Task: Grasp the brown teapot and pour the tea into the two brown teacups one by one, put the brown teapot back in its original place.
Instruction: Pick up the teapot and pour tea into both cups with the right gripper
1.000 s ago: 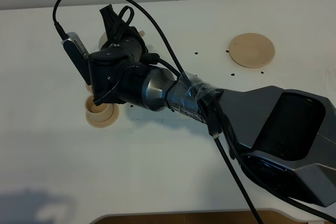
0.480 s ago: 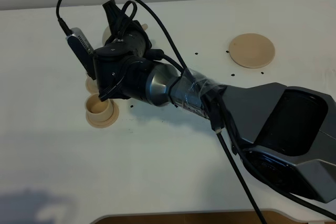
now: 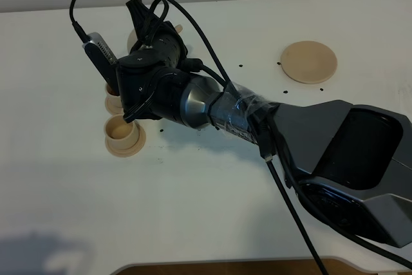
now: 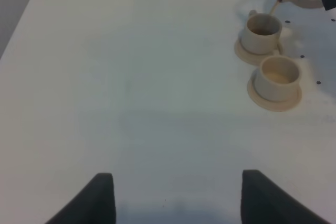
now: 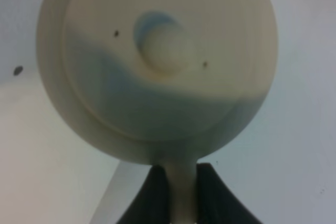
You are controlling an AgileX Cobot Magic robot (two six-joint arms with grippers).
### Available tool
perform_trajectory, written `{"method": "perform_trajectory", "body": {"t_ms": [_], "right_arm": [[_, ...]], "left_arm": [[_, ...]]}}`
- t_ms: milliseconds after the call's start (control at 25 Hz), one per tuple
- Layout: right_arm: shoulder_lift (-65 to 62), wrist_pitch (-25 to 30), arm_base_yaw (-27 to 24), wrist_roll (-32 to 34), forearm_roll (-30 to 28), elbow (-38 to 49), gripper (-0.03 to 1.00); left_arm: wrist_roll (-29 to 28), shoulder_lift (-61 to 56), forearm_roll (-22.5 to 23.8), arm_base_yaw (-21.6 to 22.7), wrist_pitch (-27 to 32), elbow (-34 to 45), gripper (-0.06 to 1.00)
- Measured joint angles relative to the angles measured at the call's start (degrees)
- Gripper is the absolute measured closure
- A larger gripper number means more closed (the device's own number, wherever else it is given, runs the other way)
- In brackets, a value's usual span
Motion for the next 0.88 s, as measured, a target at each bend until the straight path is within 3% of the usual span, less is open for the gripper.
{"method": "perform_trajectory", "body": {"t_ms": [640, 880], "right_arm": [[0.0, 0.05, 0.0, -3.07, -0.36, 0.0, 0.85], [0.0, 0.05, 0.17, -3.21, -3.26, 0.0, 0.85]], "left_arm": [[0.0, 0.0, 0.66, 0.0, 0.0, 0.0, 0.39], [0.0, 0.0, 1.32, 0.0, 0.0, 0.0, 0.39]]}}
